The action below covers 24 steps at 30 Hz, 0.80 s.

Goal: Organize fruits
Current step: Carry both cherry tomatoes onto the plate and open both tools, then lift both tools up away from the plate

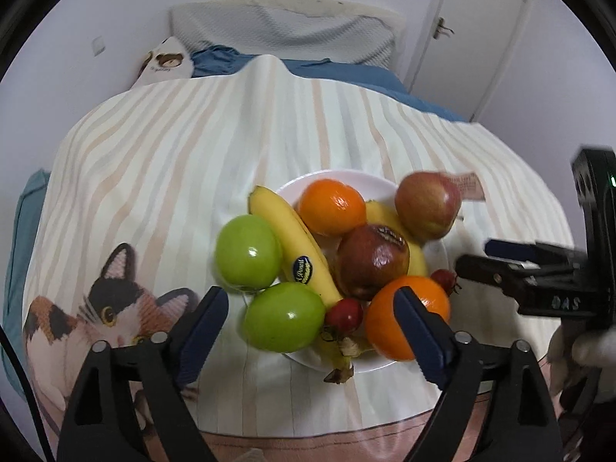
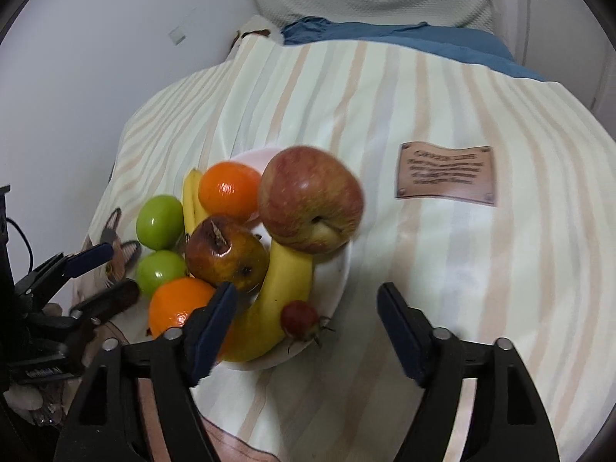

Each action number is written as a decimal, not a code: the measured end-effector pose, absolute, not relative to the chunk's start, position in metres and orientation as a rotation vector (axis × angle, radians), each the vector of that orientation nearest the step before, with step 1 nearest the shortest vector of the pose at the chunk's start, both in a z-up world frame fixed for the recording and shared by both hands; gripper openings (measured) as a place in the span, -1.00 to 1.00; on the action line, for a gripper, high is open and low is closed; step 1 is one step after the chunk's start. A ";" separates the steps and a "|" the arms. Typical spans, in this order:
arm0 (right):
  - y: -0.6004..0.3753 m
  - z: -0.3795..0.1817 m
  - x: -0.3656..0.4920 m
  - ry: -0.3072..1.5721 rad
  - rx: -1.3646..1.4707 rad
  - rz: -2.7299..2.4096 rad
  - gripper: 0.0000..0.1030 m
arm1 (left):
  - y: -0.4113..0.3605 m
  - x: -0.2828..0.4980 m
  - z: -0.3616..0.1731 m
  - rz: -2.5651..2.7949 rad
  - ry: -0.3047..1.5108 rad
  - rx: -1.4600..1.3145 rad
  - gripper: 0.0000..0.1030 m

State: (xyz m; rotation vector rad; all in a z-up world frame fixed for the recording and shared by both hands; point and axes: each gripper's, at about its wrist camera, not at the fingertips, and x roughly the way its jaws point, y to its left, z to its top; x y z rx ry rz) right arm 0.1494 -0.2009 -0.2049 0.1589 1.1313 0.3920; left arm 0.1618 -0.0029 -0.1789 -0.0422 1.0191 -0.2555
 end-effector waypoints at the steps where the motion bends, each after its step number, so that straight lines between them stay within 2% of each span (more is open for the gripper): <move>1: -0.203 -0.200 0.147 1.132 0.164 0.375 0.74 | -0.001 0.161 -0.176 -0.248 1.025 -0.048 0.72; 7: -0.204 -0.185 0.127 1.217 0.183 0.259 0.92 | 0.004 0.152 -0.174 -0.194 1.111 -0.044 0.78; 15: -0.185 -0.153 0.091 1.246 0.141 0.157 0.94 | 0.001 0.135 -0.162 -0.128 1.204 0.025 0.78; 24: -0.181 -0.100 0.058 1.194 0.125 0.072 0.95 | -0.007 0.120 -0.117 -0.166 1.188 0.088 0.78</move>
